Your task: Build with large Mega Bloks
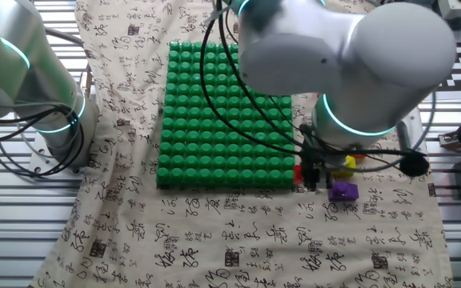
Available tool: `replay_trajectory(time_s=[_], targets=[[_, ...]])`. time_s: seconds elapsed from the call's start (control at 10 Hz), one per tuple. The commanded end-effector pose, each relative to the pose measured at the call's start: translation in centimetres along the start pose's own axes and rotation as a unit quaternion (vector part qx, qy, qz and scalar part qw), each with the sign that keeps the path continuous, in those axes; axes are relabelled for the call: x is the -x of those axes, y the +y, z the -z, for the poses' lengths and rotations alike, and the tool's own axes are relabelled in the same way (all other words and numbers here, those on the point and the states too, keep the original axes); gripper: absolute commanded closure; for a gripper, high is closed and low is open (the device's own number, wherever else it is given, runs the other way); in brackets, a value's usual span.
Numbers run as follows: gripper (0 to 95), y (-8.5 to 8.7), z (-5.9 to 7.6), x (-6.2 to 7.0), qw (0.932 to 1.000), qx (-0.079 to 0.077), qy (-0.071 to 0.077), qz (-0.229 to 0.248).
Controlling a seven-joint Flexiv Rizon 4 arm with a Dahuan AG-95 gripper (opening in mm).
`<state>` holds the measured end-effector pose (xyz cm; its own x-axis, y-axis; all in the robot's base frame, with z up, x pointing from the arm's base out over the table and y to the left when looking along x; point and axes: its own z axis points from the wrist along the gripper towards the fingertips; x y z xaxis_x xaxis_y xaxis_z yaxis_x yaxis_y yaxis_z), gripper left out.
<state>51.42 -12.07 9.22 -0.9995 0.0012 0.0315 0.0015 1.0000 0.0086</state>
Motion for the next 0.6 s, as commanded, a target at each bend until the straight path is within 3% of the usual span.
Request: replay_trajectory(time_s=[0.1,0.4,0.6], targets=[[95.0,0.0,-0.45,-0.42,1.0,0.0,0.002,-0.002],[95.0,0.01,-0.54,-0.43,0.9999,0.004,0.009,-0.003],[95.0,-0.03,-0.48,-0.42,1.0,0.001,0.001,0.005]])
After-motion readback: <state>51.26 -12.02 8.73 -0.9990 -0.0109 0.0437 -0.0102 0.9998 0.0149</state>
